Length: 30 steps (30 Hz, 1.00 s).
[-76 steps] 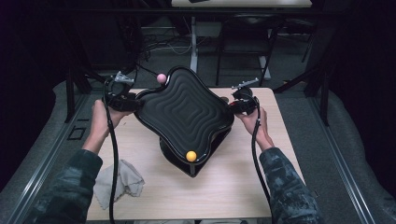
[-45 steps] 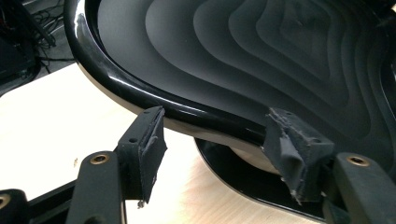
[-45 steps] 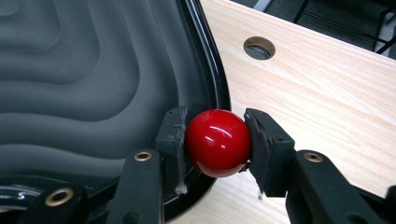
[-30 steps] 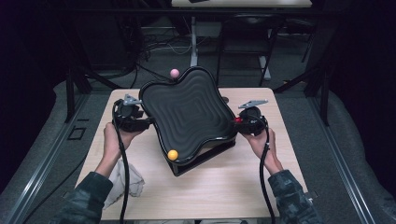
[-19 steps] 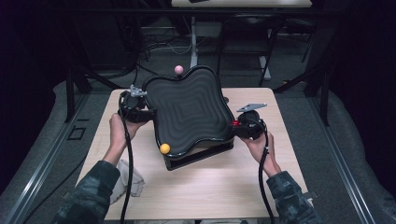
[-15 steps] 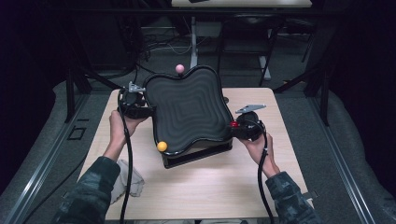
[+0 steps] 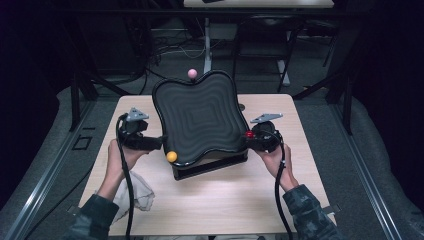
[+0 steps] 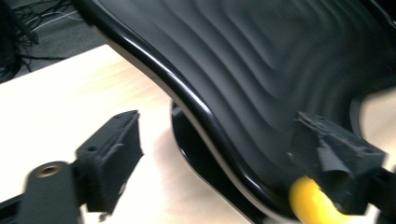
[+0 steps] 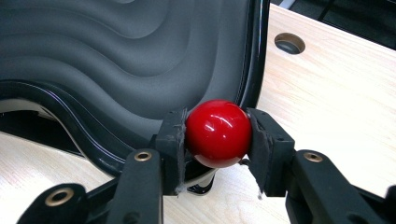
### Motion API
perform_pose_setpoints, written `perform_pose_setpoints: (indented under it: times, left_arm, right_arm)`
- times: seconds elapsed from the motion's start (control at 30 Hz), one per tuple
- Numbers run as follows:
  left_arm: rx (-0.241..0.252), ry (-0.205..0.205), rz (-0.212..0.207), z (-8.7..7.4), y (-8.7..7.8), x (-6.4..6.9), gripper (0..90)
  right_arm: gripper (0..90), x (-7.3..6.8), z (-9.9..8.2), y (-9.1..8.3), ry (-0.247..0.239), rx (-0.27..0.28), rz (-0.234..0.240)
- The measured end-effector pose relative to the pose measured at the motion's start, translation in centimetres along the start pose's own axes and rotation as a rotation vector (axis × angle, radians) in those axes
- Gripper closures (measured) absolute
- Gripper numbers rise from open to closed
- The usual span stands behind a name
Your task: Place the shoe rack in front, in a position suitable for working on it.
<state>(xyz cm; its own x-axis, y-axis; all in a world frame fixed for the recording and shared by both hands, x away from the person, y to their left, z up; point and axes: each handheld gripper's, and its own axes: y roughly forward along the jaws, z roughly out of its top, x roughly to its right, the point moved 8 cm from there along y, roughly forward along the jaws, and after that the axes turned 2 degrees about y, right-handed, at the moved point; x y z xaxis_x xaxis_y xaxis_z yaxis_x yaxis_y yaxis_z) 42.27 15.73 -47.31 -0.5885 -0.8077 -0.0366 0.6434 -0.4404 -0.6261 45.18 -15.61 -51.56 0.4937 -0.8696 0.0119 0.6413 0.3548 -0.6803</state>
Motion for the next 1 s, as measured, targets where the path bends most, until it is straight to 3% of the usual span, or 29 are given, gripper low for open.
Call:
perform_pose_setpoints:
  times: [0.1,0.2,0.3,0.43,0.67,0.73,0.83,1.0]
  left_arm:
    - [-0.015,0.011,-0.016,-0.9,0.1,1.5,7.7]
    - [-0.035,0.043,-0.009,-1.9,0.5,2.8,9.1]
    - [-0.041,0.085,0.009,-2.4,0.5,3.7,17.0]
    - [-0.018,0.106,0.018,-2.7,0.2,4.2,39.9]
    - [-0.054,0.107,-0.023,-3.8,1.4,4.8,58.5]
    - [-0.047,0.12,-0.014,-3.8,1.4,4.7,59.3]
    - [-0.026,0.099,-0.031,-3.9,1.6,4.2,59.7]
    - [-0.003,0.092,-0.023,-3.8,1.9,3.4,59.8]
  right_arm:
    - [59.7,-0.1,0.0,0.0,-0.003,0.002,0.0]
    - [59.7,-0.4,-0.1,-0.1,-0.011,0.003,0.001]
    - [59.8,-0.4,-0.1,-0.1,-0.016,0.006,0.003]
    - [59.8,-0.5,-0.2,-0.1,-0.014,0.007,0.009]
    - [59.8,-0.7,-0.4,-0.3,-0.025,0.009,0.016]
    - [59.8,-0.7,-0.5,-0.4,-0.031,0.012,0.008]
    - [59.8,-0.9,-0.6,-0.5,-0.039,0.015,0.022]
    - [59.9,-1.3,-1.1,-1.0,-0.045,0.015,0.041]
